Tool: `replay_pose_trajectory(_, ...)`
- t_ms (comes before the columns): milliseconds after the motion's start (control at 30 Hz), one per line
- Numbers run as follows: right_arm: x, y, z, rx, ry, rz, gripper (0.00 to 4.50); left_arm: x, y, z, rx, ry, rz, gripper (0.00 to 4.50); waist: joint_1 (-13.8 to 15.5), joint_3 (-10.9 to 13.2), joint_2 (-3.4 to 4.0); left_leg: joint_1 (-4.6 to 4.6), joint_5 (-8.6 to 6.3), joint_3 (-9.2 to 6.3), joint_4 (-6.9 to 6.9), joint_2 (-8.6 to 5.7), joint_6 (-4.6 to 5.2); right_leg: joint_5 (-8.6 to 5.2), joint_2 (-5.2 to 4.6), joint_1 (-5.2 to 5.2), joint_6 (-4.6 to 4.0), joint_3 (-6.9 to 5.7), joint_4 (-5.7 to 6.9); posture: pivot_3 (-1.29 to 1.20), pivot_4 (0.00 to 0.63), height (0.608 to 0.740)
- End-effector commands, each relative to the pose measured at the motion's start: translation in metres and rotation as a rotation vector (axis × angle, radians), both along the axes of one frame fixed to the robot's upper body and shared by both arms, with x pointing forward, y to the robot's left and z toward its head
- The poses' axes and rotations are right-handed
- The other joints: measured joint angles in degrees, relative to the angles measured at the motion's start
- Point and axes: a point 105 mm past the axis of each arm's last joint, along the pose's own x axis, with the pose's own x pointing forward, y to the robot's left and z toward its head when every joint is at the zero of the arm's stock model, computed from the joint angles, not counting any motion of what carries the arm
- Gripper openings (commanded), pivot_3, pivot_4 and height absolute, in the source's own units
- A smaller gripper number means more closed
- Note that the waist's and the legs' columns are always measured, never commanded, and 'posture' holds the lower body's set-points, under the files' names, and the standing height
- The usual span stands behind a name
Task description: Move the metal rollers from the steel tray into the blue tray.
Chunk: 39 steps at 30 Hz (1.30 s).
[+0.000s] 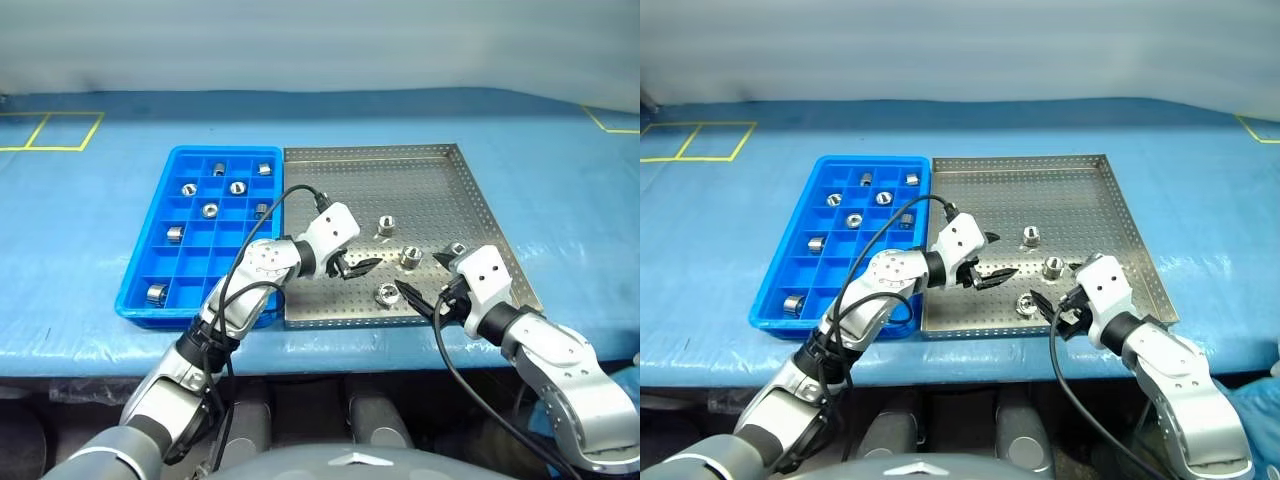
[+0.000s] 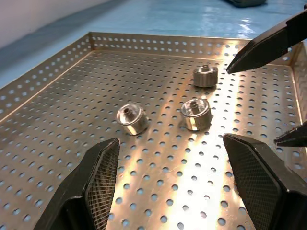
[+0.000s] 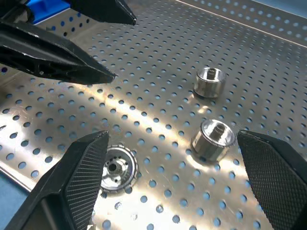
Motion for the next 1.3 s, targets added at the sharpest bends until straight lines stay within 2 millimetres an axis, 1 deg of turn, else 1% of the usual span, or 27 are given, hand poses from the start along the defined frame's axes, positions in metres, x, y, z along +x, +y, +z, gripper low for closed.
replay_pose_trajectory(33,-0.001,0.004,0.012,0.022,-0.051,-0.013,4.50,-0.004,-0.001,0.007,0.013,-0.056,-0.039,3.73,-0.9,0.0,0.02,0.00,0.00,0.02,0.03,0.01,0.00,0.00,0.00,0.00,0.00,0.00,0.00,-0.20,0.150,0.740)
replay_pose_trajectory(167,0.004,0.012,0.006,0.064,-0.009,-0.020,4.50,-0.007,0.008,0.008,0.015,-0.068,-0.017,3.73,-2.2,0.0,0.02,0.00,-0.01,0.05,0.14,0.01,-0.01,0.02,-0.02,0.02,0.03,0.04,0.01,-0.17,0.150,0.740)
replay_pose_trajectory(233,0.008,0.016,0.001,0.085,0.036,-0.024,4.50,-0.008,0.013,0.008,0.016,-0.073,0.004,3.73,-2.3,0.0,0.02,0.00,-0.01,0.06,0.12,0.04,-0.01,0.02,-0.01,0.00,0.03,0.04,0.01,-0.15,0.150,0.740)
replay_pose_trajectory(300,0.012,0.019,-0.005,0.065,0.080,-0.019,4.50,-0.010,0.019,0.009,0.014,-0.078,0.026,3.73,-2.2,0.0,0.02,0.00,0.00,0.03,0.10,0.03,0.00,0.02,-0.01,0.00,0.03,0.03,0.03,-0.13,0.150,0.740)
replay_pose_trajectory(467,0.024,0.024,-0.005,0.033,0.111,-0.003,4.50,-0.017,0.024,0.009,-0.010,-0.066,0.045,3.73,-1.0,0.0,0.02,-0.03,-0.01,0.00,0.05,-0.01,0.01,0.03,-0.02,-0.01,0.03,0.03,0.03,-0.08,0.150,0.740)
replay_pose_trajectory(667,0.030,0.035,-0.005,0.020,0.130,0.043,4.50,-0.017,0.026,0.007,-0.012,-0.056,0.072,3.73,0.6,0.0,0.02,-0.03,-0.01,-0.02,0.06,-0.02,0.02,0.03,-0.01,0.00,0.05,0.02,0.02,-0.05,0.150,0.740)
replay_pose_trajectory(733,0.031,0.036,-0.004,0.018,0.123,0.038,4.50,-0.017,0.025,0.005,-0.009,-0.049,0.069,3.73,1.0,0.0,0.02,-0.04,-0.01,-0.01,0.07,-0.02,0.02,0.04,-0.01,0.00,0.05,0.02,0.02,-0.04,0.150,0.740)
replay_pose_trajectory(833,0.034,0.031,0.001,0.022,0.099,0.008,4.50,-0.018,0.018,-0.001,-0.006,-0.025,0.039,3.73,1.4,0.0,0.02,-0.05,-0.01,-0.01,0.07,-0.02,0.02,0.04,-0.01,0.00,0.05,0.02,0.01,-0.04,0.150,0.740)
replay_pose_trajectory(933,0.034,0.024,0.004,0.010,0.088,-0.013,4.50,-0.021,0.007,-0.005,0.001,-0.015,-0.026,3.73,1.6,0.0,0.02,-0.05,-0.01,-0.01,0.09,-0.02,0.01,0.04,-0.01,0.01,0.06,0.02,0.01,-0.07,0.150,0.740)
replay_pose_trajectory(1067,0.032,-0.002,0.014,-0.053,0.051,-0.109,4.50,-0.020,-0.005,-0.012,0.025,-0.004,-0.093,3.73,1.6,0.0,0.02,-0.08,-0.01,0.00,0.13,-0.05,0.01,0.04,-0.02,0.02,0.06,0.02,-0.01,-0.12,0.150,0.740)
replay_pose_trajectory(1133,0.029,-0.011,0.019,-0.071,0.034,-0.149,4.50,-0.021,-0.010,-0.015,0.033,0.005,-0.131,3.73,1.4,0.0,0.05,-0.08,-0.01,0.00,0.12,-0.05,0.02,0.04,-0.02,0.01,0.06,0.02,-0.01,-0.14,0.150,0.740)
replay_pose_trajectory(1300,0.015,-0.018,0.021,-0.106,0.033,-0.162,4.50,-0.022,-0.023,-0.028,0.064,0.040,-0.201,3.73,0.5,0.0,0.06,-0.06,-0.04,0.03,0.06,-0.03,0.05,0.04,-0.01,-0.02,0.06,0.04,-0.01,-0.20,0.150,0.740)
